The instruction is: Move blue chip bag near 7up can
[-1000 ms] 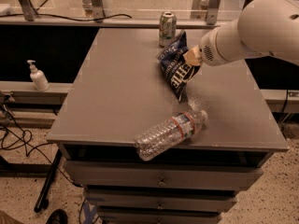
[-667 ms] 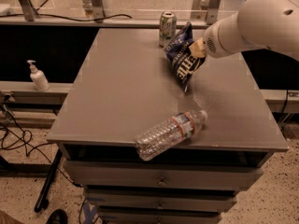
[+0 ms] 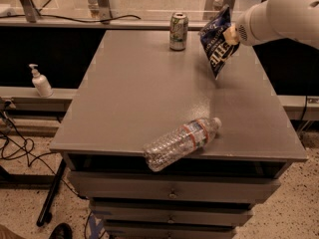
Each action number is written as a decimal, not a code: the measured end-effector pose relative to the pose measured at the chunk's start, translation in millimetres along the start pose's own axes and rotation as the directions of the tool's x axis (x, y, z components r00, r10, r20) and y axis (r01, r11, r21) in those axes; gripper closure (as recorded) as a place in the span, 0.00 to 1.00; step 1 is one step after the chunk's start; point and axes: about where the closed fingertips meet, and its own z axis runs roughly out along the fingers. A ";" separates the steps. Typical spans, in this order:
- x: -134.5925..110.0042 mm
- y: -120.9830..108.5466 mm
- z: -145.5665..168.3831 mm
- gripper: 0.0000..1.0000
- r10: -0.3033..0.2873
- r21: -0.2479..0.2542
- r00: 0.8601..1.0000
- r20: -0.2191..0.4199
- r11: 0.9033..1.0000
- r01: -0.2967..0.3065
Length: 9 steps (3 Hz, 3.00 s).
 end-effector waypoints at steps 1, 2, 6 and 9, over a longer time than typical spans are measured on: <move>-6.2 -16.4 16.4 1.00 0.014 0.030 1.000 0.008 0.999 -0.014; -8.0 -23.5 37.3 1.00 0.041 0.042 0.999 0.014 0.998 -0.041; -6.5 14.4 97.8 0.83 0.160 -0.049 0.987 0.001 0.986 -0.160; 2.1 23.4 110.0 0.13 0.210 -0.077 0.977 -0.032 0.974 -0.212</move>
Offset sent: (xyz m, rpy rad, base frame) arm 0.0695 -0.0180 -0.0187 0.0447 -0.0289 -0.0855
